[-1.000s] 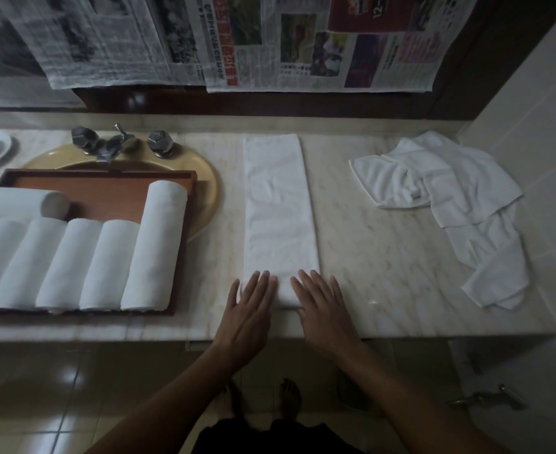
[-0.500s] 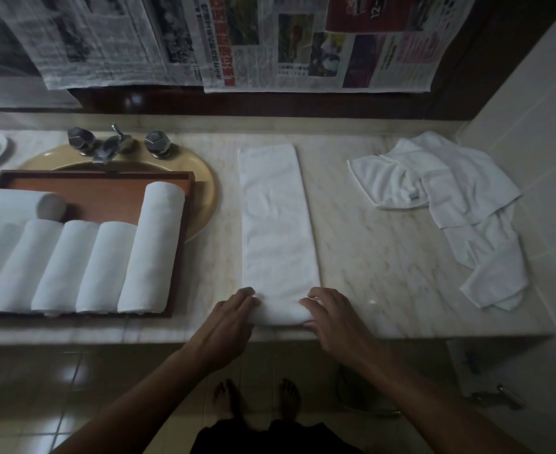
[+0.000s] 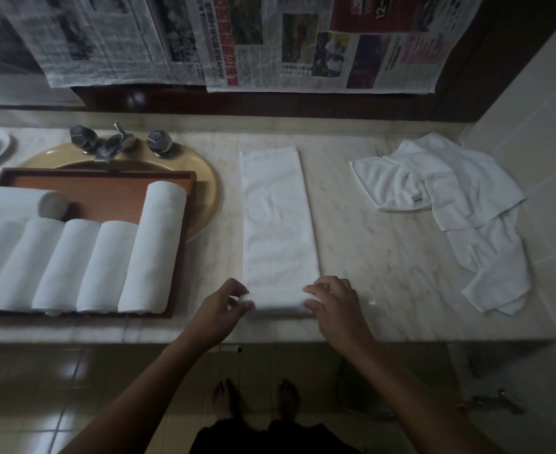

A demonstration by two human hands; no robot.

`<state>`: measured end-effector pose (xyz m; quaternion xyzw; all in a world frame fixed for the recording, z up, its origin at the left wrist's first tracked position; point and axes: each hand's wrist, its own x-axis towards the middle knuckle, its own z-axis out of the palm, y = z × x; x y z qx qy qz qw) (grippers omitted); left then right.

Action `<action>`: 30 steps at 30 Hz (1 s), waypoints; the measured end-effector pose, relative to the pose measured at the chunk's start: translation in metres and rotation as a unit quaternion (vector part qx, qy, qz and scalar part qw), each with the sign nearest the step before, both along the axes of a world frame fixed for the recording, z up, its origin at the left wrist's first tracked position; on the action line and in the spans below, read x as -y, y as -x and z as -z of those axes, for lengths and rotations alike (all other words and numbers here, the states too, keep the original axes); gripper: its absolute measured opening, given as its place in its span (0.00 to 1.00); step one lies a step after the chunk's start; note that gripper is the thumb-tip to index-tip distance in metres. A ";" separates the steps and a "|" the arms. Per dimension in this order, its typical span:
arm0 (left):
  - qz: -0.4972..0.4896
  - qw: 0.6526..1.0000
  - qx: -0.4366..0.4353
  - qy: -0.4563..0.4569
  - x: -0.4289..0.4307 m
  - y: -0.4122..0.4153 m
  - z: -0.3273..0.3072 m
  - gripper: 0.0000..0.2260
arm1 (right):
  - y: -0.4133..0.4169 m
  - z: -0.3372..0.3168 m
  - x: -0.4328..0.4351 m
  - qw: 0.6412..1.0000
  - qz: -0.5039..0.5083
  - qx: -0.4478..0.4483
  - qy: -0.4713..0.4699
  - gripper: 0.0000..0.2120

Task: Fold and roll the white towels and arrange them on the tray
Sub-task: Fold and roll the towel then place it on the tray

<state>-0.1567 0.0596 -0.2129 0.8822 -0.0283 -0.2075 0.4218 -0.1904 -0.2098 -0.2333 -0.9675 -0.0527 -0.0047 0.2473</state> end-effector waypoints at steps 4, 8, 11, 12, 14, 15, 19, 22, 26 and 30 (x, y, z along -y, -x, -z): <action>-0.044 0.999 -0.008 0.007 0.006 -0.001 -0.001 0.05 | 0.009 0.004 -0.017 0.997 0.005 0.068 0.020 0.20; -0.068 0.998 -0.009 0.008 0.011 -0.003 -0.001 0.05 | 0.022 0.015 -0.029 0.997 -0.003 0.066 0.043 0.31; -0.078 0.994 0.054 -0.054 0.018 0.002 0.002 0.09 | 0.026 0.023 -0.032 0.997 -0.021 0.037 0.070 0.36; -0.055 0.987 0.110 -0.107 0.021 0.006 0.006 0.12 | 0.025 0.024 -0.032 0.996 -0.027 0.031 0.074 0.37; 0.032 0.959 0.206 -0.193 0.032 0.018 0.012 0.22 | 0.021 0.023 -0.031 0.995 -0.041 0.025 0.088 0.38; 0.073 0.945 0.232 -0.218 0.038 0.022 0.016 0.26 | 0.018 0.022 -0.030 0.993 -0.051 0.026 0.105 0.38; 0.169 0.915 0.234 -0.281 0.050 0.015 0.034 0.39 | -0.002 0.022 -0.026 0.983 -0.080 -0.013 0.163 0.42; 0.183 0.914 0.212 -0.294 0.043 0.000 0.039 0.40 | -0.017 0.018 -0.023 0.980 -0.098 -0.030 0.171 0.45; 0.221 0.912 0.213 -0.273 0.027 -0.014 0.033 0.36 | -0.023 0.010 -0.016 0.981 -0.114 -0.028 0.151 0.42; 0.240 0.917 0.212 -0.238 0.009 -0.004 0.026 0.29 | -0.009 0.003 -0.007 0.987 -0.114 -0.061 0.095 0.32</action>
